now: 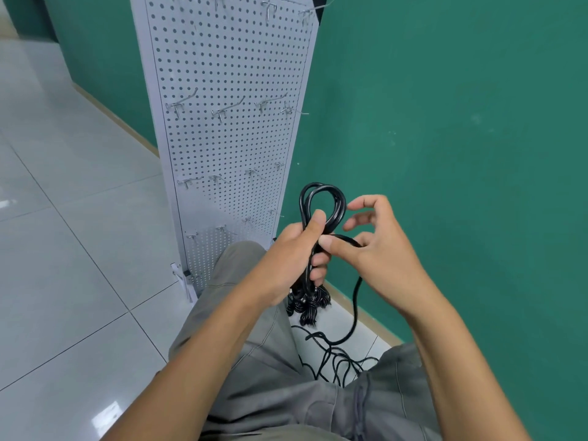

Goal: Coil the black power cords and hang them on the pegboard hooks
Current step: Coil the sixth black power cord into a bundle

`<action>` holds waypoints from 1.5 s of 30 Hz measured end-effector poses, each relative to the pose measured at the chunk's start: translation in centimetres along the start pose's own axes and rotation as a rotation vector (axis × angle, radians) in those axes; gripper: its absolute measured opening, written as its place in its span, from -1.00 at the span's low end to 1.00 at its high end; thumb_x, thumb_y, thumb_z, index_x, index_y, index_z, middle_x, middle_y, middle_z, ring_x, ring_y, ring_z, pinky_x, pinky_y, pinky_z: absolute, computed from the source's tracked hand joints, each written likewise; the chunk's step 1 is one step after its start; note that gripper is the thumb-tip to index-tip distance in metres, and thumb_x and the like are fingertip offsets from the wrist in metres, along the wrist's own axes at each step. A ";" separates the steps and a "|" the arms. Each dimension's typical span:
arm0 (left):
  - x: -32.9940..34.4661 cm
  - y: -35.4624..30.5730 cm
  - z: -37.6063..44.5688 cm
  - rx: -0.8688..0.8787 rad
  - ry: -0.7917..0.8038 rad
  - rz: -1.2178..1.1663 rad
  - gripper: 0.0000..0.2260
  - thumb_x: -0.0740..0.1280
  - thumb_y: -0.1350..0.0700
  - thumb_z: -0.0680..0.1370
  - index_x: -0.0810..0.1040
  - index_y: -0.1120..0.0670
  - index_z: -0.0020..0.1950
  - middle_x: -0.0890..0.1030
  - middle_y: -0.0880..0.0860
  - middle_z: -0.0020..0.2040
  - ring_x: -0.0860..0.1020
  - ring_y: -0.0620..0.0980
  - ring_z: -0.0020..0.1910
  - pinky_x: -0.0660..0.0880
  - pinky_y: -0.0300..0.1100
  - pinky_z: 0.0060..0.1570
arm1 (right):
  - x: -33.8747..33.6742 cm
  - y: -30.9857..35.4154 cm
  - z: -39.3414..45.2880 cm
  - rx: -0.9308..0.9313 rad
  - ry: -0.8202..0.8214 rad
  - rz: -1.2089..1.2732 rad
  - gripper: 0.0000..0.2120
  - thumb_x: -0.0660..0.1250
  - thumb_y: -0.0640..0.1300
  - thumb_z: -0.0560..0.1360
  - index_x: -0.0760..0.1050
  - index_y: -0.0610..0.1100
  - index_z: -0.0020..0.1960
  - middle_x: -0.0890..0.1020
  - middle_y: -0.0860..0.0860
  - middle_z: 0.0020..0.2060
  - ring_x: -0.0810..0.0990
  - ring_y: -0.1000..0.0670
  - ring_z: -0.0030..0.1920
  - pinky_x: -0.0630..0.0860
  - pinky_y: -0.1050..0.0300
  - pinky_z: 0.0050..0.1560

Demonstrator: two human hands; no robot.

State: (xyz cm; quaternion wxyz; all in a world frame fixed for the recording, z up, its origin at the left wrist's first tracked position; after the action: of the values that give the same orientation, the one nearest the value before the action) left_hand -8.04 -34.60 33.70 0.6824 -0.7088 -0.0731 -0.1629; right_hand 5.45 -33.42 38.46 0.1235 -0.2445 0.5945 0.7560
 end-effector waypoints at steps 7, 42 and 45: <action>-1.0 -1.7 -0.1 0.061 0.063 0.090 -0.57 0.18 -0.26 0.58 0.44 0.11 -0.14 0.34 -0.06 -0.43 0.31 -0.11 -0.51 0.35 -0.28 -0.47 | -0.1 -1.6 -0.5 -0.004 -0.033 0.340 -0.84 0.54 -0.21 0.45 0.55 -0.17 -0.11 0.60 0.11 -0.33 0.51 0.16 -0.33 0.44 0.36 -0.22; 0.2 0.3 0.0 0.144 0.096 0.308 -0.68 0.11 0.01 0.74 0.63 0.11 0.12 0.71 0.00 -0.01 0.65 0.01 -0.01 0.58 -0.21 0.09 | 2.3 0.7 -0.7 0.141 -0.062 0.484 -0.67 0.09 0.27 0.60 0.38 0.02 -0.04 0.45 -0.12 -0.11 0.46 -0.07 -0.12 0.43 -0.05 -0.14; 0.3 -0.3 -0.4 0.120 0.160 0.282 -0.71 0.11 0.08 0.74 0.61 0.11 0.09 0.74 -0.02 -0.09 0.69 -0.12 -0.10 0.58 -0.32 -0.08 | 2.0 0.9 -0.4 0.155 0.002 0.368 -0.54 -0.10 0.38 0.63 0.32 0.06 0.18 0.56 -0.08 0.06 0.57 -0.05 -0.05 0.54 0.10 -0.21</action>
State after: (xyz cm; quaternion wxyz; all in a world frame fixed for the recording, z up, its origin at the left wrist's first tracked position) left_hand -7.87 -35.05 34.13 0.7432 -0.6548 0.0721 -0.1169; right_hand 3.43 -34.24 38.10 0.0010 -0.1223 0.6855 0.7177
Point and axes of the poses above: each hand's wrist, its own z-axis towards the middle knuckle, its own x-axis out of the palm, y = z × x, the point moved 3 cm from there along z, towards the middle knuckle
